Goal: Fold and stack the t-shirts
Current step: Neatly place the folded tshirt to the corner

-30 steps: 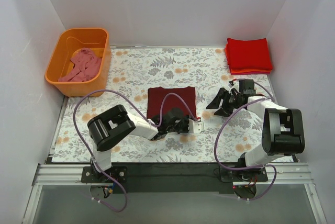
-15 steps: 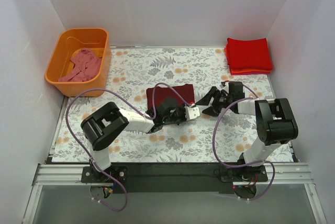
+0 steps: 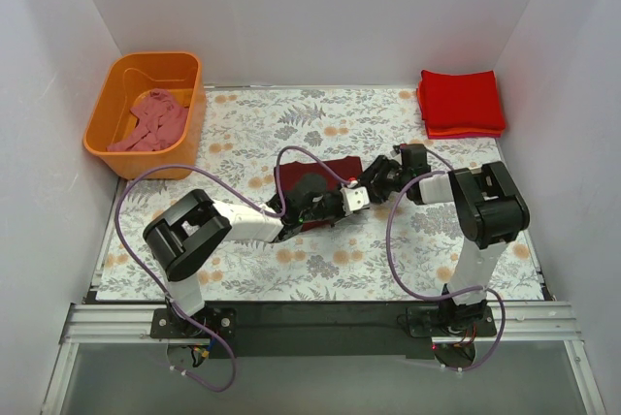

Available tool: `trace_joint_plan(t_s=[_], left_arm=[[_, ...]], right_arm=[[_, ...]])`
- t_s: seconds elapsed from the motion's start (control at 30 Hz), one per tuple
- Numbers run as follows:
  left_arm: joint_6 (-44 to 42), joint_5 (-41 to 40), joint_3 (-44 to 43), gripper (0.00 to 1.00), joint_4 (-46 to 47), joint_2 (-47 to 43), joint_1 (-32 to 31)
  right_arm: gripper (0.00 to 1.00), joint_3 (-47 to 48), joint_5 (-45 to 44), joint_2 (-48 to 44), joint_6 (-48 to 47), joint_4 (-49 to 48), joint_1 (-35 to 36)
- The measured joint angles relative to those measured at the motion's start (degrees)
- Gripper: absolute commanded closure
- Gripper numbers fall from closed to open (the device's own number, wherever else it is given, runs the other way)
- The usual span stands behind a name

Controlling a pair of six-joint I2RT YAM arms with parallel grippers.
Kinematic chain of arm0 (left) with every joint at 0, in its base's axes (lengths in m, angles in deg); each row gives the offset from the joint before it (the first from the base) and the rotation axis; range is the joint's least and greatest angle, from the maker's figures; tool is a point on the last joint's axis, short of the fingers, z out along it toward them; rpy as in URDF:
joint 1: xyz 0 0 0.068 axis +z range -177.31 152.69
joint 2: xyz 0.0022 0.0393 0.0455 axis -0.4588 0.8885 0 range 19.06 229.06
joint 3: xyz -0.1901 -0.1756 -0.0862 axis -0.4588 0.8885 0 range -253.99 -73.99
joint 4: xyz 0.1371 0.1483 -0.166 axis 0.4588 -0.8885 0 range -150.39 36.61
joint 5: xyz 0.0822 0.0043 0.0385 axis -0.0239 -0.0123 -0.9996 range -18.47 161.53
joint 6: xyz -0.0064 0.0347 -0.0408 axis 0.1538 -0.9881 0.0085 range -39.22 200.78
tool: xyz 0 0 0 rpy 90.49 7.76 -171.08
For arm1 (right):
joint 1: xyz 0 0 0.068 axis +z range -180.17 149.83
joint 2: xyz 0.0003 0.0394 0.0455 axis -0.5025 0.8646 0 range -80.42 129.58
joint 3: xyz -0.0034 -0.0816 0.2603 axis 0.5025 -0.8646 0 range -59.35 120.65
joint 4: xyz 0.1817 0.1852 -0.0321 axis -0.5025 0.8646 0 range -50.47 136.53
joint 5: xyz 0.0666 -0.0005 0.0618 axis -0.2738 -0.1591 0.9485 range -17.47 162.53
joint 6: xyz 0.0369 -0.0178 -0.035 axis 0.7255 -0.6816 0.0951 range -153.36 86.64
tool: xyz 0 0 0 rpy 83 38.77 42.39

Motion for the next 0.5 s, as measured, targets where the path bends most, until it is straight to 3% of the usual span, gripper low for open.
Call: trace_joint_plan(t_s=[0.07, 0.17, 0.23, 0.27, 0.3, 0.37, 0.5], left_arm=[[0.39, 0.04, -0.11, 1.00, -0.04, 0.00, 0.04], [0.79, 0.02, -0.48, 1.00, -0.07, 0.00, 0.17], [0.96, 0.02, -0.81, 1.00, -0.42, 0.00, 0.44], [1.05, 0.02, -1.01, 1.00, -0.68, 0.00, 0.66], [1.09, 0.00, -1.18, 0.98, -0.94, 0.00, 0.81], [1.36, -0.02, -1.70, 0.82, -2.12, 0.00, 1.11], [2.29, 0.09, -2.12, 0.64, -5.57, -1.16, 1.20]], right_arm=[[0.62, 2.05, -1.62, 2.67, 1.22, -1.38, 1.36], [0.66, 3.80, -2.49, 5.07, 2.78, -2.73, 3.19], [0.82, 4.74, -3.10, 6.01, 3.32, -3.32, 4.04], [0.98, 5.14, -3.67, 6.43, 3.32, -3.34, 4.31], [0.99, 5.33, -3.89, 6.71, 2.93, -3.26, 4.48], [0.99, 6.16, -3.91, 7.21, 2.36, -2.73, 4.46], [0.99, 12.50, -3.58, 8.90, -4.63, 1.20, 3.10]])
